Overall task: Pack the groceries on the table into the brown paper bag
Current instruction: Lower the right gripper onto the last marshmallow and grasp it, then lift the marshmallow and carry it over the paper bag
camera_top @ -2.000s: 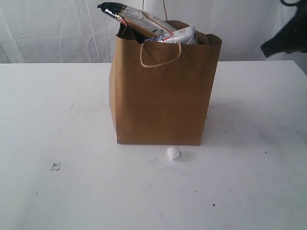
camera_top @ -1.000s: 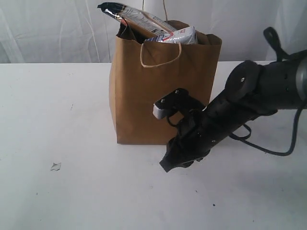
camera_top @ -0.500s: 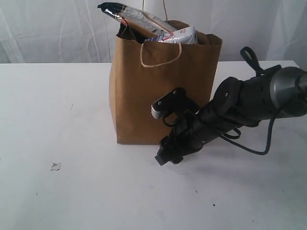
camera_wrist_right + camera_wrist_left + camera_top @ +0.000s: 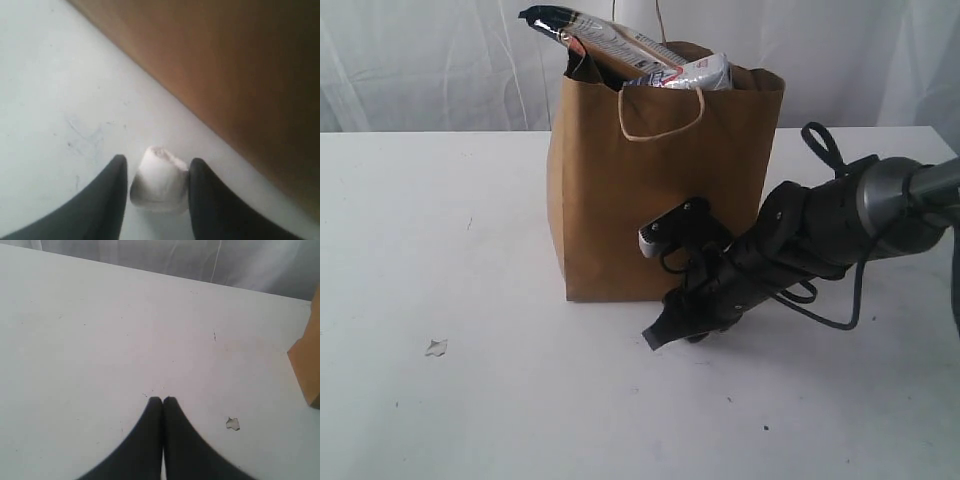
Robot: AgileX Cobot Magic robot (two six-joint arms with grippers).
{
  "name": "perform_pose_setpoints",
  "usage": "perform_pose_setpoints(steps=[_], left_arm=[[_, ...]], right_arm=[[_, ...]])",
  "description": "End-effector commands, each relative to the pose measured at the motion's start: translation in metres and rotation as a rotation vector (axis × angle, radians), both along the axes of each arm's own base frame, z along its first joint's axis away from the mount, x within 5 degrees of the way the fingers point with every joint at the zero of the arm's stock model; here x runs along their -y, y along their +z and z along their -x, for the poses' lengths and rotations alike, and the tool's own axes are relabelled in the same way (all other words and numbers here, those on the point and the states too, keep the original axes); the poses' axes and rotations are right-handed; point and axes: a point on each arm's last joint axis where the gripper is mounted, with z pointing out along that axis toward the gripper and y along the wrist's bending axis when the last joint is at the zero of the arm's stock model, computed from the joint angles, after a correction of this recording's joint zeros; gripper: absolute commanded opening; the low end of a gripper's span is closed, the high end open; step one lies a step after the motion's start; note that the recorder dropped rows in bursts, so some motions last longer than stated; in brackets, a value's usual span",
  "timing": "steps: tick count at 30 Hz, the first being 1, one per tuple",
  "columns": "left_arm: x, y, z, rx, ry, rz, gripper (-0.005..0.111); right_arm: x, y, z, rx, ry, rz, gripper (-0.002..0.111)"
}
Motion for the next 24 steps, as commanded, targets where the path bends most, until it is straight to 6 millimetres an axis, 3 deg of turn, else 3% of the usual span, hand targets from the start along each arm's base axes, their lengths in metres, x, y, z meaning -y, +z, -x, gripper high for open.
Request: perform_pose_setpoints(steps=[1, 4, 8, 13, 16, 21, 24], left_arm=[[0.000, -0.001, 0.000, 0.005, 0.004, 0.006, 0.000], [0.000, -0.001, 0.000, 0.005, 0.004, 0.006, 0.000], [0.000, -0.001, 0.000, 0.005, 0.004, 0.006, 0.000], [0.000, -0.001, 0.000, 0.005, 0.004, 0.006, 0.000], [0.000, -0.001, 0.000, 0.005, 0.004, 0.006, 0.000], [0.000, -0.001, 0.000, 0.005, 0.004, 0.006, 0.000], [0.000, -0.001, 0.000, 0.005, 0.004, 0.006, 0.000]], right_arm=[[0.000, 0.002, 0.001, -0.013, -0.032, -0.018, 0.023], [0.000, 0.007, 0.003, -0.021, -0.023, -0.025, 0.016], [-0.001, 0.029, 0.017, -0.095, 0.043, -0.058, 0.014], [0.010, 0.085, 0.051, -0.134, 0.204, -0.047, 0.014], [0.032, 0.115, 0.073, -0.150, 0.205, 0.079, 0.014], [0.063, 0.161, 0.088, 0.092, 0.170, 0.227, 0.014], [0.080, 0.193, 0.094, 0.283, 0.063, 0.257, 0.014]])
